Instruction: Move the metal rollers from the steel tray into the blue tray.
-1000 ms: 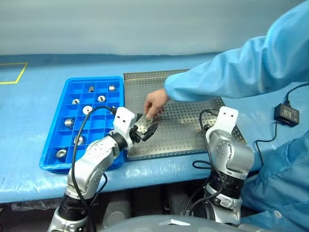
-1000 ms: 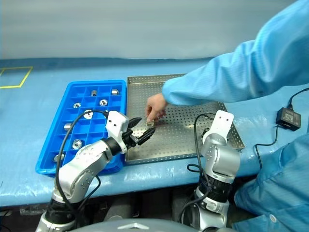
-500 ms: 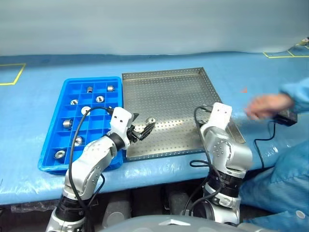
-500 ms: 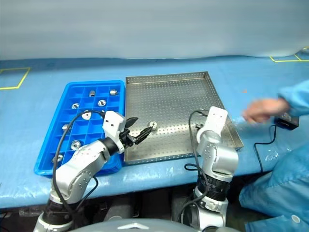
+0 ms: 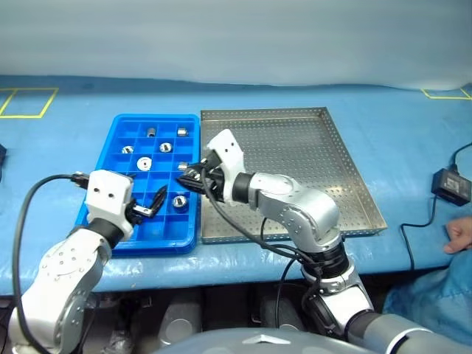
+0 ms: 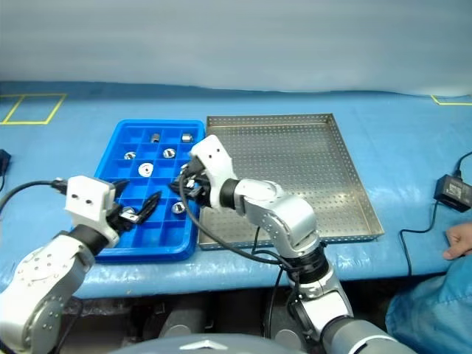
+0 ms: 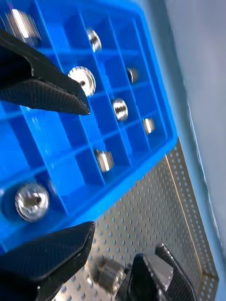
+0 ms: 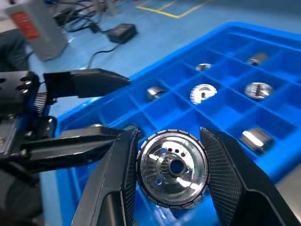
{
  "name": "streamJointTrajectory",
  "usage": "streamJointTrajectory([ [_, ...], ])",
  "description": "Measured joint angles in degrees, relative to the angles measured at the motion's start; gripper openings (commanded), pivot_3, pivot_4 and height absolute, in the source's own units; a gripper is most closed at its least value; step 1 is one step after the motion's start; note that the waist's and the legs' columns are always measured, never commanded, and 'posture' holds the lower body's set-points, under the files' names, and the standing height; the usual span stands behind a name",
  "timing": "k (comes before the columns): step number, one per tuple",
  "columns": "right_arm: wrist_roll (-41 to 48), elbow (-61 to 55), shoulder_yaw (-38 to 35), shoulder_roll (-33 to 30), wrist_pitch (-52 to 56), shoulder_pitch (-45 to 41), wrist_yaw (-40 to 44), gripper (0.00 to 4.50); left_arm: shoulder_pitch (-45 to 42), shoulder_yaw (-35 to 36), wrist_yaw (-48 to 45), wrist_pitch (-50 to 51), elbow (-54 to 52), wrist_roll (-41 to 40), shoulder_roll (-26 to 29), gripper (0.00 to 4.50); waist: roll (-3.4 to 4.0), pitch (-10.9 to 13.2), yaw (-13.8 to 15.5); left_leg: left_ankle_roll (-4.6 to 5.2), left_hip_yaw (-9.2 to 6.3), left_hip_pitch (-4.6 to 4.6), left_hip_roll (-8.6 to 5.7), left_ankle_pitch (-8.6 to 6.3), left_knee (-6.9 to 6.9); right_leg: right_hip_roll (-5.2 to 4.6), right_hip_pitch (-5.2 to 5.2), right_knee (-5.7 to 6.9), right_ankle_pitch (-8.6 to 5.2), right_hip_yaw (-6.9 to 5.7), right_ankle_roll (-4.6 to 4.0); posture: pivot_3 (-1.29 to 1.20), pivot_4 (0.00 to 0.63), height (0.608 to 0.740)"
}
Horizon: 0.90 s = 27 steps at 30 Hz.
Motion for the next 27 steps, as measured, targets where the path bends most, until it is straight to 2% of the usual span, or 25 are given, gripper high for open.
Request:
streamJointTrajectory([
  [6, -2.4, 9.2, 8.0, 2.7, -8.0, -0.6, 3.4, 1.7, 5.9, 6.8, 1.3, 3.7, -2.3, 0.8, -0.2, 3.93, -0.14, 0.1, 2.6, -0.05, 0.0, -0.05, 0.16, -0.03, 0.0, -0.01, -0.06, -0.01, -0.04, -0.05, -0.08, 0.4, 0.15, 0.74],
  [12, -4.5, 13.5, 11.0, 4.2, -11.8, -0.7, 4.5, 1.7, 8.1, 9.9, 1.7, 4.8, -4.3, 0.8, -0.6, 3.93, -0.2, 0.1, 4.6, -0.21, -0.05, -0.04, 0.2, -0.11, 0.0, -0.05, -0.09, -0.07, -0.08, -0.18, -0.14, 0.42, 0.15, 0.74],
  [14, -4.9, 14.9, 11.4, 4.3, -12.0, -0.7, 4.6, 2.42, 8.0, 9.8, 1.9, 5.0, -4.3, 0.8, -0.7, 3.93, -0.22, 0.1, 5.0, -0.27, -0.08, -0.03, 0.24, -0.15, 0.0, -0.05, -0.12, -0.08, -0.11, -0.27, -0.19, 0.41, 0.15, 0.74],
  [19, -5.9, 15.1, 12.0, 4.0, -11.9, -0.5, 4.7, 3.86, 7.3, 9.4, 2.3, 5.0, -4.3, 0.8, -0.7, 3.93, -0.23, 0.1, 5.3, -0.42, -0.22, -0.09, 0.29, -0.24, -0.01, -0.02, -0.09, -0.06, -0.25, -0.53, -0.39, 0.37, 0.15, 0.74],
  [22, -7.3, 13.7, 11.8, 3.4, -13.8, 0.8, 3.5, 3.86, 5.8, 8.5, 2.1, 5.0, -4.3, 0.7, -0.6, 3.93, -0.24, 0.1, 5.3, -0.48, -0.33, -0.16, 0.25, -0.27, -0.01, 0.03, -0.08, -0.05, -0.3, -0.67, -0.46, 0.34, 0.15, 0.74],
  [27, -9.7, 9.7, 4.9, 2.9, -14.6, 1.7, -3.6, 3.86, 0.4, 3.7, 0.9, 3.9, -2.3, -0.6, -1.9, 3.93, -0.22, 0.1, 5.1, -0.52, -0.37, -0.16, 0.2, -0.26, 0.02, 0.08, -0.03, -0.01, -0.31, -0.74, -0.48, 0.29, 0.15, 0.74],
])
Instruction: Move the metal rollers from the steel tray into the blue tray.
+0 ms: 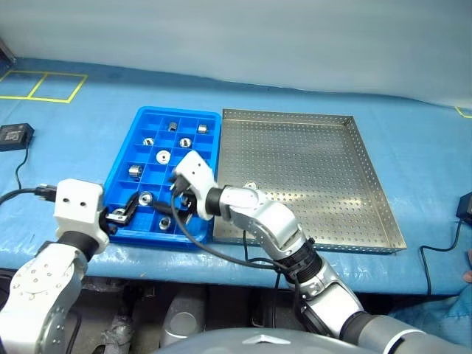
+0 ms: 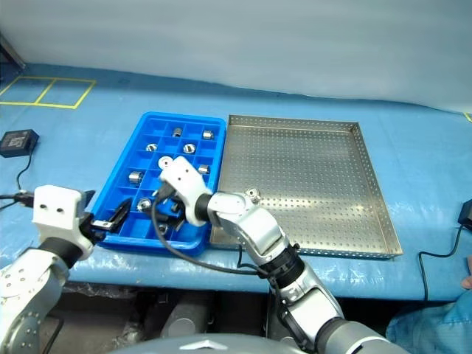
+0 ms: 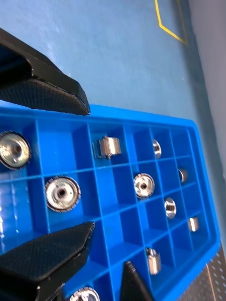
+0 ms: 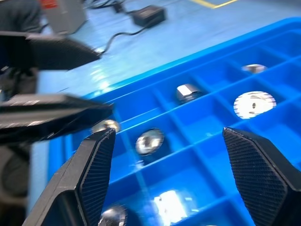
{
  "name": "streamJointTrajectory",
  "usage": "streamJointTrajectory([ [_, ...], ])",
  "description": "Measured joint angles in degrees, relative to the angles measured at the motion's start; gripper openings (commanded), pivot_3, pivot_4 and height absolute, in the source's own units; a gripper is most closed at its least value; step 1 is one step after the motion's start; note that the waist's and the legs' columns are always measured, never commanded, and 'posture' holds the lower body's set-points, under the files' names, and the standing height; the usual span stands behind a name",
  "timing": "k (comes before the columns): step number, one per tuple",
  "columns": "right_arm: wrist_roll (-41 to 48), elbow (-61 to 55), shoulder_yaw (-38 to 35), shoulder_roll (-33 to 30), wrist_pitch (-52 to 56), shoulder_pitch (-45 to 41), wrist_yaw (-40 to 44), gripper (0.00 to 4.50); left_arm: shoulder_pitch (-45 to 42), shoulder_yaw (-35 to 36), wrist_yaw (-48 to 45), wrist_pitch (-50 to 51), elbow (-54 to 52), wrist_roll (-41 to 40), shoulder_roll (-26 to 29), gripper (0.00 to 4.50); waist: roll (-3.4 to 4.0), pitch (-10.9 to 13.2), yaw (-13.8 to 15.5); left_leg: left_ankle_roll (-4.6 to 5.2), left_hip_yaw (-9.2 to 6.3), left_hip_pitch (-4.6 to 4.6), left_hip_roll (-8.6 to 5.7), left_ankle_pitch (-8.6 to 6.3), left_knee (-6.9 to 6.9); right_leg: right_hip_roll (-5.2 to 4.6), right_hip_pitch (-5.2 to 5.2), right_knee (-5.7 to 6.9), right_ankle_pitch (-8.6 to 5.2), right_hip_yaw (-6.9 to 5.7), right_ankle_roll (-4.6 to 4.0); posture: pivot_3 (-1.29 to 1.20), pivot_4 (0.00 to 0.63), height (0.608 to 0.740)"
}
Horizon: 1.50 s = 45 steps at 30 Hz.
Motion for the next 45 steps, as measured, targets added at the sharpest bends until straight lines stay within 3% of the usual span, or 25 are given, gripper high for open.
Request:
streamJointTrajectory([
  [6, -1.8, -6.0, -9.6, -4.1, 6.4, 3.5, -8.1, 3.86, -9.1, -12.9, -3.0, -3.9, 9.0, -1.5, -4.1, 3.93, -0.01, 0.0, -0.5, -0.01, 0.05, -0.07, -0.17, 0.02, 0.08, -0.02, 0.06, 0.01, 0.01, -0.03, -0.01, 0.19, 0.15, 0.74],
  [11, -2.0, -11.0, -12.9, -7.6, 11.3, 7.1, -10.0, 3.86, -12.6, -17.2, -5.2, -6.6, 14.6, -1.2, -3.7, 3.93, -0.01, 0.0, -3.3, 0.0, 0.04, -0.05, -0.11, 0.02, 0.01, 0.08, 0.02, 0.08, 0.02, -0.01, 0.0, 0.14, 0.15, 0.74],
  [18, -2.3, -10.3, -13.0, -5.8, 12.2, 9.5, -12.6, 3.86, -14.4, -19.4, -6.8, -8.5, 18.2, -0.9, -2.9, 3.93, 0.0, 0.0, -6.0, 0.0, 0.02, 0.03, 0.07, 0.02, 0.02, 0.33, 0.05, 0.16, 0.04, 0.06, 0.05, 0.13, 0.15, 0.74],
  [31, -3.4, 2.0, -14.7, -1.0, 10.3, 7.6, -15.9, 3.86, -12.2, -19.6, -5.6, -8.4, 18.2, -0.6, -2.5, 3.93, -0.01, 0.0, -6.0, 0.0, 0.06, 0.08, 0.03, 0.02, 0.11, 0.3, 0.09, 0.16, 0.06, 0.25, 0.07, 0.17, 0.15, 0.74],
  [34, -3.7, 3.3, -15.6, -0.1, 9.4, 7.1, -16.7, 3.26, -12.1, -19.3, -5.2, -8.4, 18.2, -0.6, -2.4, 3.93, -0.01, 0.0, -5.8, 0.0, 0.05, 0.07, 0.03, 0.02, 0.1, 0.3, 0.09, 0.15, 0.11, 0.24, 0.16, 0.18, 0.15, 0.74],
  [39, -4.2, 3.9, -15.4, -0.4, 9.3, 7.0, -16.9, 1.7, -11.6, -18.8, -4.7, -8.4, 18.2, -0.6, -2.1, 3.93, -0.01, 0.0, -5.6, 0.0, 0.05, 0.07, 0.01, 0.02, 0.11, 0.28, 0.09, 0.14, 0.21, 0.25, 0.32, 0.18, 0.15, 0.74],
  [45, -4.6, 3.9, -15.7, -0.2, 9.4, 6.9, -16.9, 1.69, -10.9, -18.4, -4.6, -8.4, 18.2, -0.7, -1.7, 3.93, 0.0, 0.0, -5.7, 0.0, 0.05, 0.08, 0.02, 0.02, 0.11, 0.29, 0.09, 0.15, 0.21, 0.25, 0.32, 0.18, 0.15, 0.74],
])
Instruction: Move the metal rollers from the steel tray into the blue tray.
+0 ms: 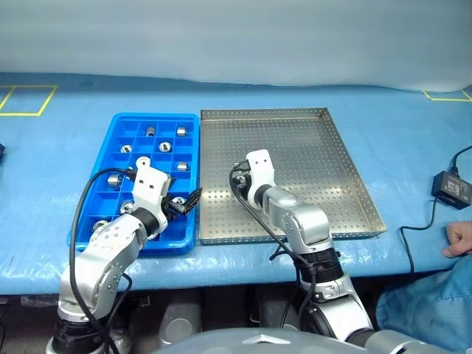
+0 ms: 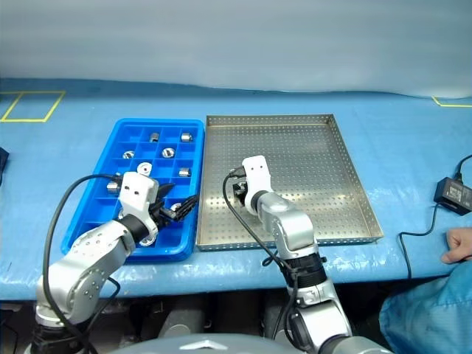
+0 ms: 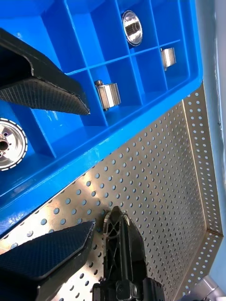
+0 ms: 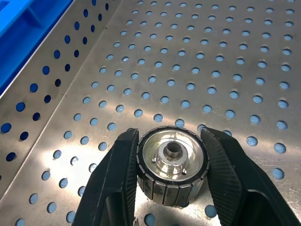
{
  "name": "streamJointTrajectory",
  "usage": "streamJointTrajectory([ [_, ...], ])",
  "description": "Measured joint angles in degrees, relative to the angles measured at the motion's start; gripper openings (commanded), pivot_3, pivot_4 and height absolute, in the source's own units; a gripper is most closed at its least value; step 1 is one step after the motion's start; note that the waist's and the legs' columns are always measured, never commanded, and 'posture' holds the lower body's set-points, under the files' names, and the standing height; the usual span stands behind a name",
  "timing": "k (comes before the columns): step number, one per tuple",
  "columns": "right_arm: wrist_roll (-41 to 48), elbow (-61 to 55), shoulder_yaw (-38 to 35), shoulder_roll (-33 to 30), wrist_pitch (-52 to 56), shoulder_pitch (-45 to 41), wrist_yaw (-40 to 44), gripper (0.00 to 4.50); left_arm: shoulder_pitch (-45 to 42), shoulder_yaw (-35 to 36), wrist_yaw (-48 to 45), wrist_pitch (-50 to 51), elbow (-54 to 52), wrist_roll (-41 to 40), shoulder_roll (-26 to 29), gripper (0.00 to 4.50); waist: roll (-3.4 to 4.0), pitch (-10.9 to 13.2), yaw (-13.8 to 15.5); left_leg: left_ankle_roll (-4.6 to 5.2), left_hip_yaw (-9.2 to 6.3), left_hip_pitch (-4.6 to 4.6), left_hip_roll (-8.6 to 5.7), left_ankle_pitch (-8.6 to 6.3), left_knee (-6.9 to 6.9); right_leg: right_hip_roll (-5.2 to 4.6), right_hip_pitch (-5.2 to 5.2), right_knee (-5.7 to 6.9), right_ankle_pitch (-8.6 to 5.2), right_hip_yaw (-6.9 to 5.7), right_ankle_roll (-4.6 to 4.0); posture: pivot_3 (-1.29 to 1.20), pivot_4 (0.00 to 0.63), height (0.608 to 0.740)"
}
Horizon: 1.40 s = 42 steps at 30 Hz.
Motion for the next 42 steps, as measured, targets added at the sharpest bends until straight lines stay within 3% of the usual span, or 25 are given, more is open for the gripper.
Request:
streamJointTrajectory([
  [6, 0.6, -0.3, -0.1, 0.1, -0.2, -1.0, 1.2, 1.69, 1.8, 1.9, 0.1, 0.1, -0.6, -0.2, 0.5, 3.93, 0.0, 0.0, -0.1, 0.0, -0.01, -0.01, 0.01, 0.0, 0.0, 0.0, -0.02, 0.0, 0.01, 0.01, 0.01, 0.2, 0.15, 0.74],
  [15, 8.7, -5.1, 5.0, 2.6, -1.6, -9.2, 14.8, 1.69, 10.2, 7.9, 1.9, 1.8, -9.2, -0.8, 1.1, 3.93, 0.02, 0.0, 0.4, 0.0, -0.08, 0.07, 0.06, 0.0, -0.07, 0.04, 0.01, 0.03, -0.02, -0.02, -0.03, 0.28, 0.15, 0.74],
  [26, 7.5, 18.9, 9.7, 5.3, -13.1, -17.0, 21.8, 1.69, 15.9, 9.5, 4.8, 1.7, -13.7, -1.2, -1.4, 3.93, -0.01, 0.0, 3.5, -0.01, -0.03, 0.07, -0.03, 0.0, 0.02, -0.09, 0.06, -0.01, -0.17, -0.03, -0.3, 0.37, 0.15, 0.74],
  [38, 7.4, 31.4, 9.2, 5.5, -19.1, -21.6, 22.6, 1.69, 16.7, 7.8, 6.7, 1.7, -13.9, -0.9, -2.4, 3.93, 0.0, 0.0, 4.4, -0.01, -0.04, 0.04, 0.01, 0.0, -0.06, -0.04, 0.02, 0.0, -0.19, -0.1, -0.32, 0.39, 0.15, 0.74],
  [42, 7.6, 33.2, 9.0, 5.5, -20.8, -22.3, 23.3, 2.95, 16.3, 6.8, 7.1, 1.7, -13.9, -0.7, -2.4, 3.93, 0.0, 0.0, 4.8, -0.01, -0.05, 0.05, 0.01, 0.0, -0.06, -0.03, 0.03, 0.0, -0.19, -0.11, -0.33, 0.39, 0.15, 0.74],
])
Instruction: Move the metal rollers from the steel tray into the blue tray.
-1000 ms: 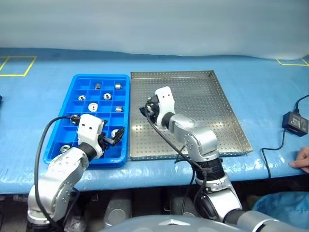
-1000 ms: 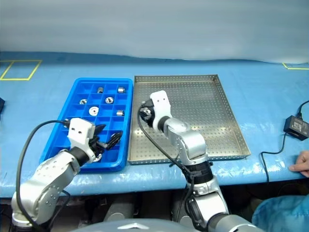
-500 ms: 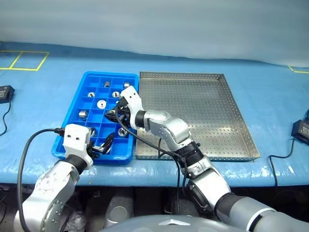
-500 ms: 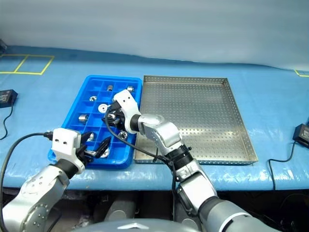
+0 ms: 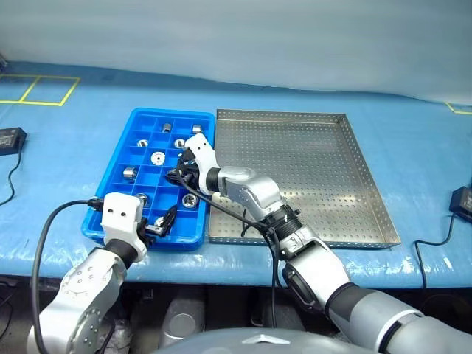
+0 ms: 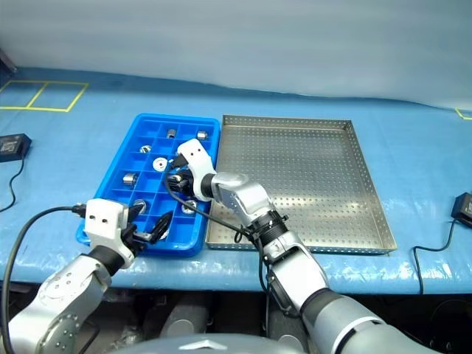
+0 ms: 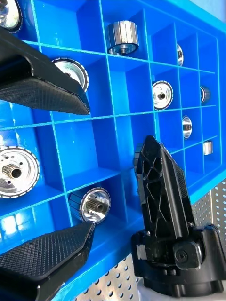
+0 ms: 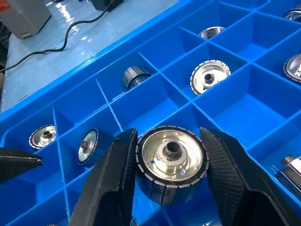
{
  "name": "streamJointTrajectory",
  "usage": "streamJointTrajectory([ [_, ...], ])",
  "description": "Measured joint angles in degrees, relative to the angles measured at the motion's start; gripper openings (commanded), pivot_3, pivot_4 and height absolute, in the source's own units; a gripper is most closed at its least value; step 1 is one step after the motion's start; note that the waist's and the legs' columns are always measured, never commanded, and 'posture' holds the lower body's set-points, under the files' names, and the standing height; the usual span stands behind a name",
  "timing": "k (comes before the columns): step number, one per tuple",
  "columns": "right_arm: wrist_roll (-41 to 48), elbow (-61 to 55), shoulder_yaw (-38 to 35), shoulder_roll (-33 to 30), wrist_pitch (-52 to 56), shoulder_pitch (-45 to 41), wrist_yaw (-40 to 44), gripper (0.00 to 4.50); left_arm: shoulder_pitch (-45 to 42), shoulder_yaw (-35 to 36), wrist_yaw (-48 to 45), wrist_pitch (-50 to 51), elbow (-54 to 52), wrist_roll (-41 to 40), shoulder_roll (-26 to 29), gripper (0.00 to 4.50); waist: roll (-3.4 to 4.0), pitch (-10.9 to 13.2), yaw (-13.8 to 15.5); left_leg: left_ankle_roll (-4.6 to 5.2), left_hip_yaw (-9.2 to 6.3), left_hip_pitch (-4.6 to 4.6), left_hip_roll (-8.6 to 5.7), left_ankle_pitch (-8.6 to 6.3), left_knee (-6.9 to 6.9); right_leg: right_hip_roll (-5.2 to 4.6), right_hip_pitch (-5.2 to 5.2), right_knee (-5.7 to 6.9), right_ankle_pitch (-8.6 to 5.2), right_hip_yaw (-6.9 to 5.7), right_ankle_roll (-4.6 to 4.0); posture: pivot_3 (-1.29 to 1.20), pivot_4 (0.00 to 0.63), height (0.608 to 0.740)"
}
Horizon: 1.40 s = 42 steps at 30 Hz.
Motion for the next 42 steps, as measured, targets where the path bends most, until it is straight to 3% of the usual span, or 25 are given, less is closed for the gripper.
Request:
streamJointTrajectory([
  [3, -0.3, 0.0, 0.1, 0.0, -3.4, 0.0, 0.0, 3.96, -0.7, -0.3, 0.2, 0.0, 0.0, 0.0, 0.0, 3.93, 0.0, 0.0, 0.2, 0.0, 0.01, 0.0, 0.0, 0.0, 0.0, 0.0, 0.0, 0.0, 0.0, -0.02, 0.0, 0.38, 0.15, 0.74],
  [8, -2.0, -3.6, 0.1, -0.2, -6.1, 0.1, -3.0, 3.96, -2.0, -1.0, 0.0, -0.1, 0.2, 0.0, 0.1, 3.93, 0.01, 0.0, 0.2, 0.0, -0.01, -0.02, 0.0, 0.0, 0.0, 0.0, -0.01, -0.01, 0.0, -0.02, -0.01, 0.36, 0.15, 0.74],
  [11, -2.2, -14.3, 0.1, -2.2, -5.4, 2.8, -2.8, 3.96, -4.8, -3.4, -0.5, -1.2, 1.4, 0.6, 0.1, 3.93, -0.01, 0.0, 0.5, -0.01, -0.04, -0.07, -0.05, 0.0, 0.0, -0.03, 0.03, -0.04, 0.0, -0.08, 0.01, 0.33, 0.15, 0.74],
  [16, -2.2, -31.5, -0.1, -15.0, 1.0, 12.6, 0.4, 3.96, -9.3, -6.3, -2.1, -5.8, 6.0, 2.4, 0.1, 3.93, 0.0, 0.0, 1.0, 0.02, -0.01, -0.11, -0.25, 0.0, 0.09, -0.27, 0.09, -0.09, -0.03, -0.09, 0.03, 0.24, 0.15, 0.74],
  [22, 0.9, -44.7, -5.1, -24.3, 8.7, 20.8, 1.9, 3.96, -16.9, -9.1, -5.4, -9.5, 13.5, 3.1, 0.3, 3.93, 0.07, 0.0, -1.7, 0.03, 0.06, -0.12, -0.11, 0.01, 0.12, -0.07, 0.01, 0.0, -0.03, -0.05, 0.02, 0.11, 0.15, 0.74],
  [24, 2.5, -47.9, -7.5, -26.8, 9.6, 22.2, 3.0, 4.31, -19.4, -9.6, -7.0, -11.4, 16.4, 3.0, 0.1, 4.29, 0.06, 0.0, -2.7, 0.03, 0.06, -0.07, -0.07, 0.01, 0.12, -0.01, 0.05, -0.01, -0.03, -0.03, 0.02, 0.08, 0.15, 0.74],
  [25, 3.1, -48.7, -8.5, -28.0, 9.7, 23.2, 3.6, 4.5, -20.6, -9.8, -7.7, -12.3, 18.4, 3.0, 0.1, 4.49, 0.06, 0.0, -3.2, 0.03, 0.07, -0.06, -0.07, 0.0, 0.11, -0.01, 0.06, -0.01, -0.03, -0.02, 0.01, 0.07, 0.15, 0.74],
  [33, 3.3, -48.3, -11.5, -33.0, 9.2, 28.0, 4.0, 4.5, -24.2, -11.1, -10.4, -14.0, 26.3, 4.7, 0.5, 4.49, 0.05, 0.0, -6.4, 0.04, 0.25, -0.03, -0.09, 0.0, 0.15, 0.0, 0.03, 0.0, 0.2, 0.2, 0.39, 0.01, 0.15, 0.74],
  [42, 2.2, -47.6, -11.0, -33.4, 7.1, 29.0, 4.5, 4.5, -24.4, -11.3, -12.2, -13.7, 26.6, 5.1, 2.2, 4.49, 0.05, 0.0, -7.0, 0.05, 0.42, 0.03, -0.09, 0.0, 0.16, 0.03, 0.03, 0.0, 0.22, 0.42, 0.43, 0.03, 0.15, 0.74],
])
